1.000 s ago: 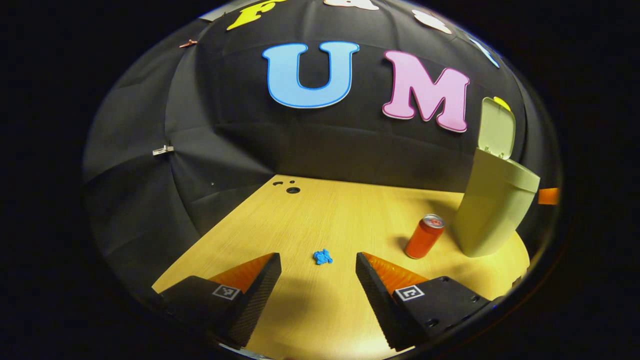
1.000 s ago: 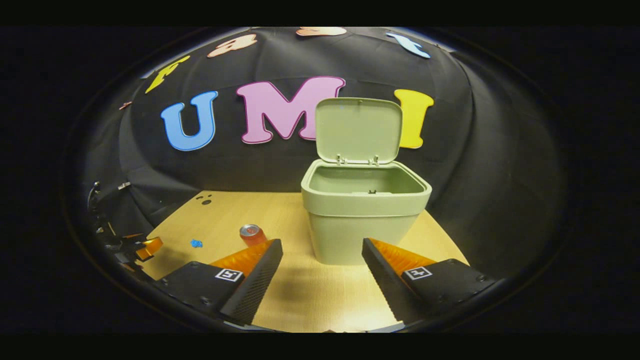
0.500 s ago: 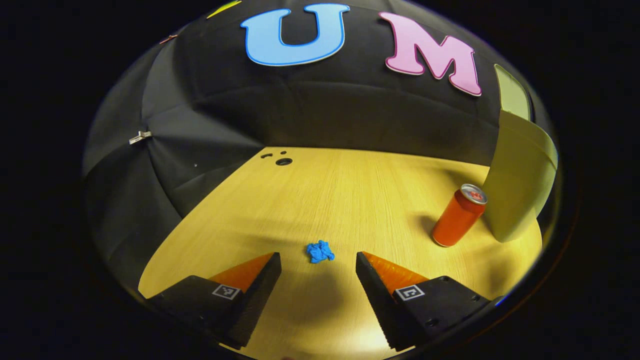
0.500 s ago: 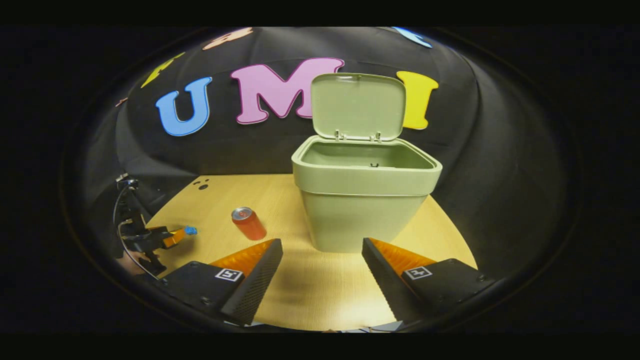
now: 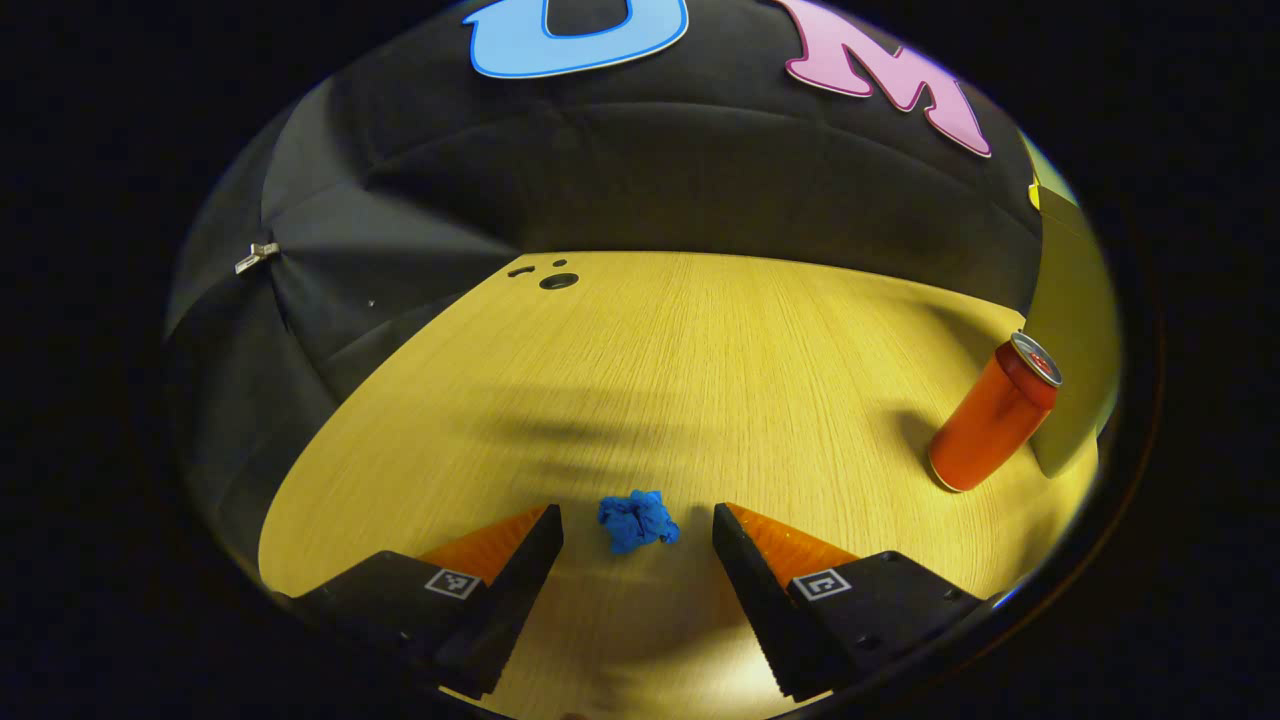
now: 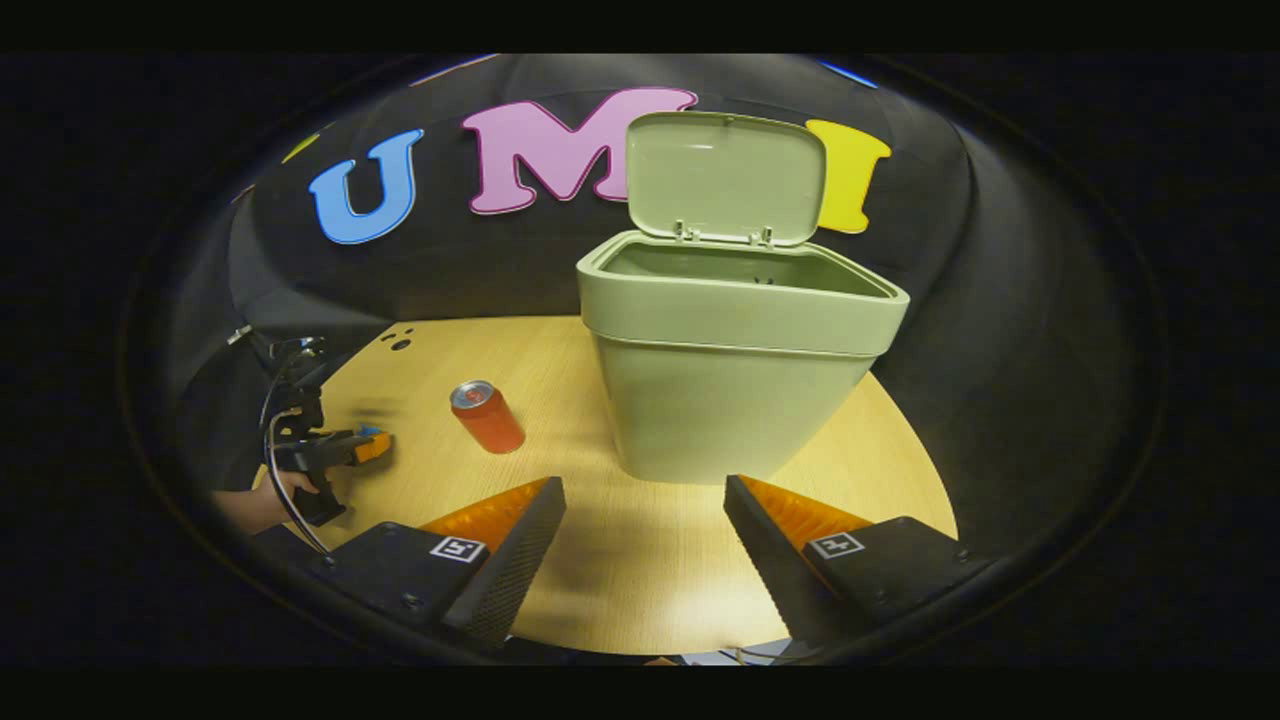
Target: Press the lid of the desktop garbage bin to open it, pick up the crumpled paper on the desktop and throw it into the bin, then pick up the pop can on the desktop and drop it into the bin, and finally close the garbage bin lid.
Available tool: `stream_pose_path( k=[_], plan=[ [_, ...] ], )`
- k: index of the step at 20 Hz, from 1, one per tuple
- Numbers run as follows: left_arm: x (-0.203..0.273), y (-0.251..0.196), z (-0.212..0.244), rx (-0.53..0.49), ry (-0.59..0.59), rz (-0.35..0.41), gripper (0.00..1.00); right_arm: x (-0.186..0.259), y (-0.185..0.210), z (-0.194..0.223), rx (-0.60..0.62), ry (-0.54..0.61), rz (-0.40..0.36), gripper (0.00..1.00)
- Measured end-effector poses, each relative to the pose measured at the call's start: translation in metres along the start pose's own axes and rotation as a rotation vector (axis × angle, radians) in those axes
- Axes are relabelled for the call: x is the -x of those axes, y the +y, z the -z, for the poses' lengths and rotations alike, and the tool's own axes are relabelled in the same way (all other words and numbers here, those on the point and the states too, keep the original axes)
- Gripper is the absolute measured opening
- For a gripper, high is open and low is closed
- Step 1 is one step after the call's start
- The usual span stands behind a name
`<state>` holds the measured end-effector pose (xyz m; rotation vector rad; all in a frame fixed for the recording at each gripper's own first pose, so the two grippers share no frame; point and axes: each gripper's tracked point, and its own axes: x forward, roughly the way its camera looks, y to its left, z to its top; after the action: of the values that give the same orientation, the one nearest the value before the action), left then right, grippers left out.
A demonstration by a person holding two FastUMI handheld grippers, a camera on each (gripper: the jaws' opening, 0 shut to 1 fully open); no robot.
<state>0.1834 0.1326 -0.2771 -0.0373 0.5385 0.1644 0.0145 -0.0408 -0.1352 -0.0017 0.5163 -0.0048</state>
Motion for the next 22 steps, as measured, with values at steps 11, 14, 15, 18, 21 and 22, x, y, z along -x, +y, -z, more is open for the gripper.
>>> stream_pose_path(
  k=[11,14,15,18,21,22],
  plan=[
    [-0.01,-0.016,-0.001,0.008,-0.026,0.03,0.71,-0.006,0.014,0.015,0.002,0.042,-0.03,1.0],
    [-0.009,-0.009,-0.001,0.023,-0.039,0.024,0.5,-0.001,0.015,0.017,0.002,0.037,-0.034,1.0],
    [-0.009,-0.009,0.0,0.026,-0.036,0.026,0.4,0.001,0.015,0.017,0.002,0.035,-0.035,1.0],
    [-0.005,-0.009,0.001,0.0,-0.028,0.038,0.36,0.007,0.015,0.021,0.005,0.033,-0.036,1.0],
    [0.008,-0.013,0.0,0.028,-0.033,0.054,0.31,0.016,0.018,0.025,0.01,0.025,-0.04,1.0],
    [0.013,-0.013,-0.002,0.037,-0.044,0.06,0.28,0.019,0.019,0.025,0.012,0.02,-0.042,1.0]
  ],
)
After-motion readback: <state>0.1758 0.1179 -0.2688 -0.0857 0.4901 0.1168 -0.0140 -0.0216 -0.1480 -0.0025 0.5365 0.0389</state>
